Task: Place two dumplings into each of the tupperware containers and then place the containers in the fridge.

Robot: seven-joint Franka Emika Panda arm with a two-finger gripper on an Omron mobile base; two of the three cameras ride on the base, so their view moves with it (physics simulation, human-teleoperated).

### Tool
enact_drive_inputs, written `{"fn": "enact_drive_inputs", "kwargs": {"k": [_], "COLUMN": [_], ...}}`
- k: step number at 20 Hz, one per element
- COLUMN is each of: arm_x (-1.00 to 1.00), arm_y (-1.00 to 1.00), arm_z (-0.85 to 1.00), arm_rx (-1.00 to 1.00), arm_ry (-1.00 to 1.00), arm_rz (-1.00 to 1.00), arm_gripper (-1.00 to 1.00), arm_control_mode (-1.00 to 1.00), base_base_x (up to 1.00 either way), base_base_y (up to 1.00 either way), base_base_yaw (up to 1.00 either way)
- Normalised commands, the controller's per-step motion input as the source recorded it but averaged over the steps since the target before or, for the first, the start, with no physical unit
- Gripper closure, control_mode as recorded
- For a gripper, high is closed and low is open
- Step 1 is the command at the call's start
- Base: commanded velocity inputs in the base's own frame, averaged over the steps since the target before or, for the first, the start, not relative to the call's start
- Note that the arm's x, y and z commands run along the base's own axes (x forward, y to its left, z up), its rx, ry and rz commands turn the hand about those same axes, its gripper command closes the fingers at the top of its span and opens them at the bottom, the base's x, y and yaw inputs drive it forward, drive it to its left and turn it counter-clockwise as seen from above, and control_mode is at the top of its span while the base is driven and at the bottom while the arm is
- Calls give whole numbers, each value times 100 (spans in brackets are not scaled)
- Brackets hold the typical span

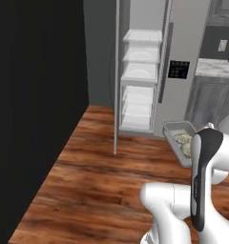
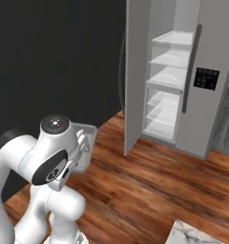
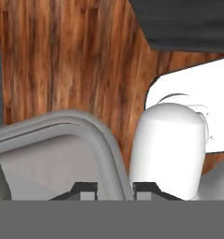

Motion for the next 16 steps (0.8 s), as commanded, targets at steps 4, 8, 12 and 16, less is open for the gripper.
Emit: {"fn": "enact_drive_inputs", "kwargs": {"k": [4, 8, 12, 16], "arm_x": [0, 0, 0, 0], "arm_y": [0, 0, 0, 0], "arm_z": [0, 0, 0, 0], "arm_rx": [0, 0, 0, 0], "arm_ry": [0, 0, 0, 0], "arm_rz": [0, 0, 0, 0], "arm_gripper": [100, 100, 100, 100], "arm_control_mode": [100, 100, 100, 100], "base_base_x": [100, 100, 98, 94], "base_base_y": [-1, -8, -11, -4], "base_base_yaw": [-18, -14, -9, -9]}}
